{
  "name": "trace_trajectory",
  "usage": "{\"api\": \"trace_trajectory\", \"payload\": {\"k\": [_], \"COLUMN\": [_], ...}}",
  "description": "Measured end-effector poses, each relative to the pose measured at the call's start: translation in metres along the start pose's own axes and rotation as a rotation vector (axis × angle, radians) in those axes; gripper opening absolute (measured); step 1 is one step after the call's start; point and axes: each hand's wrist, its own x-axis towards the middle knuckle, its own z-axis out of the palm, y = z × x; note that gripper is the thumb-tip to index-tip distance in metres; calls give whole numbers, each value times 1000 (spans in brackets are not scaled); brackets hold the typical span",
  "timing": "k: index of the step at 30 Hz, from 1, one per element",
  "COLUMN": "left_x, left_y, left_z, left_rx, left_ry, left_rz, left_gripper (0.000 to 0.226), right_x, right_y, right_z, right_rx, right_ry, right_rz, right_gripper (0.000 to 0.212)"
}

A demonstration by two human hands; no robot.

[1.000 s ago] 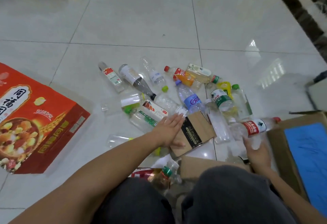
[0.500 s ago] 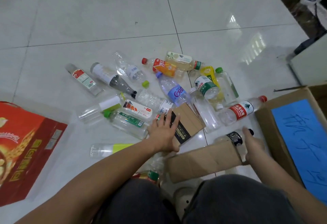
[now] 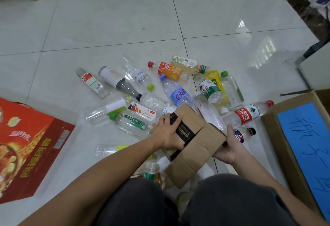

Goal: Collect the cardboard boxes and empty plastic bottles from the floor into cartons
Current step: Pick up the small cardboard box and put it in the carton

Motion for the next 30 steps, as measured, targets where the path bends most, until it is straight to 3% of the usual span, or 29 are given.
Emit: {"api": "trace_trajectory", "payload": {"k": [3, 6, 9, 11, 13, 17, 19, 21, 26, 30], "left_x": [-1, -2, -1, -3, -9, -12, -11, -11, -20, -46], "left_y": [4, 7, 3, -4, -10, -15, -14, -17, -36, -35], "left_z": [-4, -12, -22, -29, -38, -49, -54, -59, -70, -84], "left_rx": [-65, -192, -418, -725, -984, -1283, -1383, -1443, -1724, -1901], "left_ry": [-10, -38, -78, -103, -157, -201, -233, -259, -255, -216], "left_rz": [-34, -75, -108, -128, -105, -71, 5, 53, 75, 18], "left_gripper": [119, 118, 115, 102, 76, 69, 67, 77, 61, 64], "right_x": [-2, -5, -7, -12, -15, -16, -17, -21, -20, -33], "right_y": [14, 21, 12, -5, -23, -51, -58, -66, -81, -84], "right_z": [-9, -9, -3, -1, -3, 1, 7, 14, 21, 38], "right_rx": [-66, -149, -203, -169, -128, -132, -191, -250, -256, -249], "right_ry": [-141, -140, -26, 91, 181, 222, 238, 253, 263, 248], "right_rz": [-99, -214, -382, -452, -468, -435, -433, -481, -547, -510], "right_gripper": [51, 37, 39, 37, 39, 50, 62, 59, 61, 57]}}
